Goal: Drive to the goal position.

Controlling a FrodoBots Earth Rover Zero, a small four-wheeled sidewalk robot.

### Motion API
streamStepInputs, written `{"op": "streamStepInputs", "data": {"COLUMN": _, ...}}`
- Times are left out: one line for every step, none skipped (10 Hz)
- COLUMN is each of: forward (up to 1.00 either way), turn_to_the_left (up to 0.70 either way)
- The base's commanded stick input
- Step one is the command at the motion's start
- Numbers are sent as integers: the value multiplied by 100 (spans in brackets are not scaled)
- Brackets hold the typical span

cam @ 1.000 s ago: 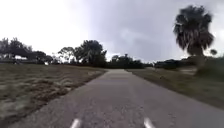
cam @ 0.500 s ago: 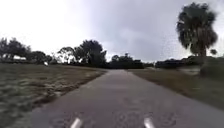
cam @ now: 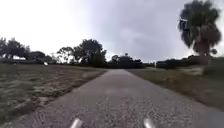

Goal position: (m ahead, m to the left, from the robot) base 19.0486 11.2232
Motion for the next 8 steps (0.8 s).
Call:
{"op": "streamStepInputs", "data": {"forward": 100, "turn_to_the_left": 0}}
{"op": "streamStepInputs", "data": {"forward": 100, "turn_to_the_left": 0}}
{"op": "streamStepInputs", "data": {"forward": 100, "turn_to_the_left": 0}}
{"op": "streamStepInputs", "data": {"forward": 100, "turn_to_the_left": 0}}
{"op": "streamStepInputs", "data": {"forward": 100, "turn_to_the_left": 0}}
{"op": "streamStepInputs", "data": {"forward": 100, "turn_to_the_left": 0}}
{"op": "streamStepInputs", "data": {"forward": 100, "turn_to_the_left": 0}}
{"op": "streamStepInputs", "data": {"forward": 100, "turn_to_the_left": 0}}
